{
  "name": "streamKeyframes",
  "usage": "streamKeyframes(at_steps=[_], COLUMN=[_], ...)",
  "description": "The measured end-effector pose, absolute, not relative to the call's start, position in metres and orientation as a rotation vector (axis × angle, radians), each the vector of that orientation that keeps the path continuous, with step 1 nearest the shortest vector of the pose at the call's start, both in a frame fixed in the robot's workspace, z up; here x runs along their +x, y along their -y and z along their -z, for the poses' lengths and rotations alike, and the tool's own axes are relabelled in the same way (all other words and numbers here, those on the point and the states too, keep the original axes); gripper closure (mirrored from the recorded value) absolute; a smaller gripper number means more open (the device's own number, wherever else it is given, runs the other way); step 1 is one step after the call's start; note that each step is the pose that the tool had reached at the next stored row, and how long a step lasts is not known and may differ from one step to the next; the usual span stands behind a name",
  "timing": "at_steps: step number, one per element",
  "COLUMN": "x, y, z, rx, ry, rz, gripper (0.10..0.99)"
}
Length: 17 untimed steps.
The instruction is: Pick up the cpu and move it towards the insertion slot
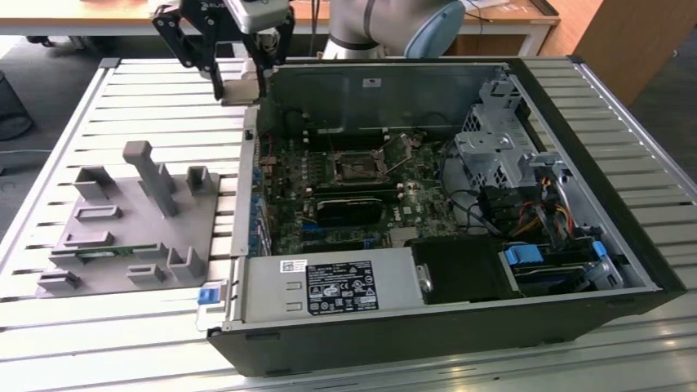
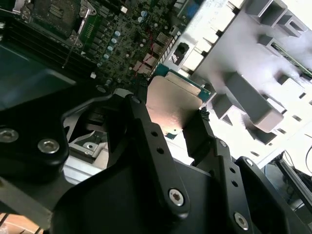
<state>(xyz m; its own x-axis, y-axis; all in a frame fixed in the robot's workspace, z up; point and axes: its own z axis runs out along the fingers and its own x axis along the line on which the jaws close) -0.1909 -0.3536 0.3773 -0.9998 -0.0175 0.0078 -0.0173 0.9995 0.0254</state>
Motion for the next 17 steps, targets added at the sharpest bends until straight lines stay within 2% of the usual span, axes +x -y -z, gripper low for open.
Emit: streamKeyframes(at_steps=[17], x=[-0.157], y=[0.339], z=[-0.377], rx=[0.027], ry=[3.133], rz=[0.040], gripper=[0.545])
